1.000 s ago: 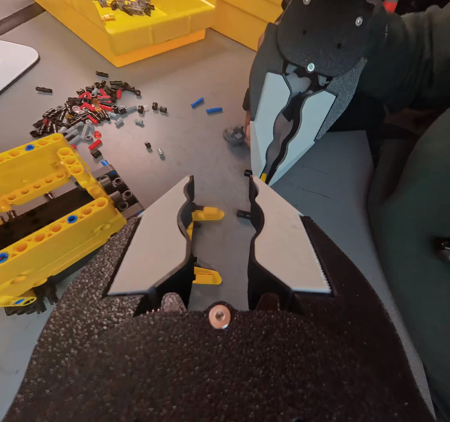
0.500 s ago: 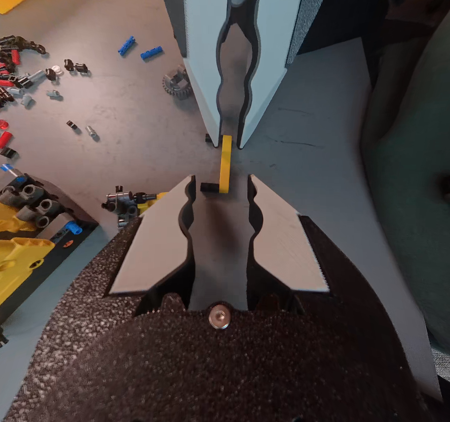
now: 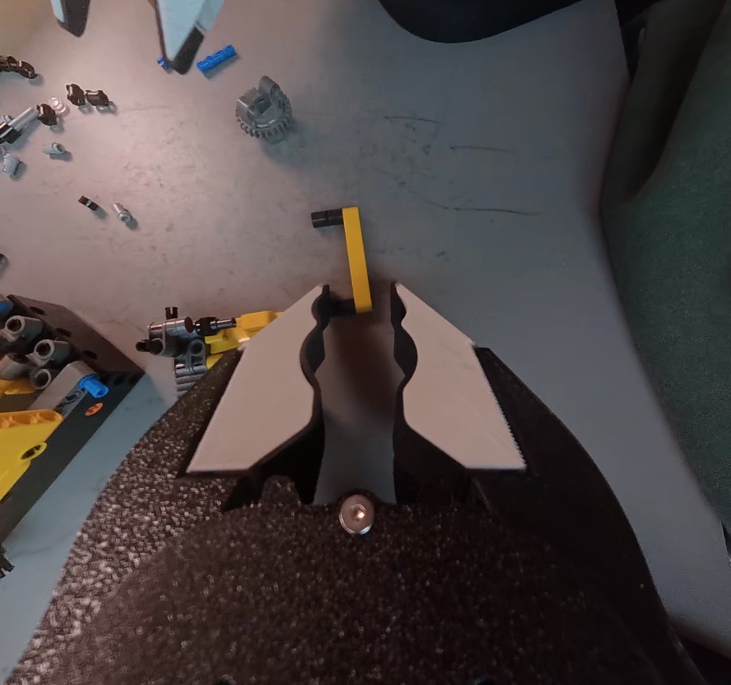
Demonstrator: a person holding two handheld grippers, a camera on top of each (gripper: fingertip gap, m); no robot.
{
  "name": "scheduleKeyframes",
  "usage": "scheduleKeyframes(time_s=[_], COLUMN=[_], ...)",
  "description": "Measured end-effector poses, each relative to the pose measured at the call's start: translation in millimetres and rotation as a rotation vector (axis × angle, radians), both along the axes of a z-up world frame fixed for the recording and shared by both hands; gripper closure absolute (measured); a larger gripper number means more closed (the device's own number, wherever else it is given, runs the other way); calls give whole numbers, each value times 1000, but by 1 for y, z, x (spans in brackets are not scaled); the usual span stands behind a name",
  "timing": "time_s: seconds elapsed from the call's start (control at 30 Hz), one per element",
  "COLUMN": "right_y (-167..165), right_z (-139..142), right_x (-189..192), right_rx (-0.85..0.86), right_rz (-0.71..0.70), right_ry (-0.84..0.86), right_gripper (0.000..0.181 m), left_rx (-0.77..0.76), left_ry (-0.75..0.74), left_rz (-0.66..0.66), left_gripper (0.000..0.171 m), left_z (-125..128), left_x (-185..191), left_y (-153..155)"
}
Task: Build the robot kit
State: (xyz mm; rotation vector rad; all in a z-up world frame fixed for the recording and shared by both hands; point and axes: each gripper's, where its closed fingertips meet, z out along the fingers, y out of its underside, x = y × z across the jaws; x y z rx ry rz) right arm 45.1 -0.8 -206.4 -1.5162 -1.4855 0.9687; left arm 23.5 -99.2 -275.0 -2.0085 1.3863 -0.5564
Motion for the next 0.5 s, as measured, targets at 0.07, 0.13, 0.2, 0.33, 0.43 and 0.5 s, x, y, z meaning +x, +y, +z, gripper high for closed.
scheduleKeyframes(time_s=[0.07, 0.13, 0.2, 0.33, 0.43, 0.5], right_y=[12, 23, 31, 43, 49, 50], right_z=[-1, 1, 3, 4, 0, -5], right_x=[7, 13, 19, 29, 36, 39], right_rx=[14, 21, 21, 36, 49, 45], right_rz=[-52, -100, -135, -184, -208, -207], right_ry=[-6, 0, 7, 2, -21, -51], right_gripper=[159, 172, 180, 180, 176, 170], left_rx=[-2, -2, -5, -9, -7, -4], left_ry=[1, 0, -3, -4, -7, -9], left_rz=[-7, -11, -16, -23, -29, -35], left_gripper=[147, 153, 157, 161, 161, 162], left_z=[0, 0, 0, 0, 0, 0], left_x=[1, 1, 0, 0, -1, -1], left_y=[-1, -2, -3, -4, -4, -4])
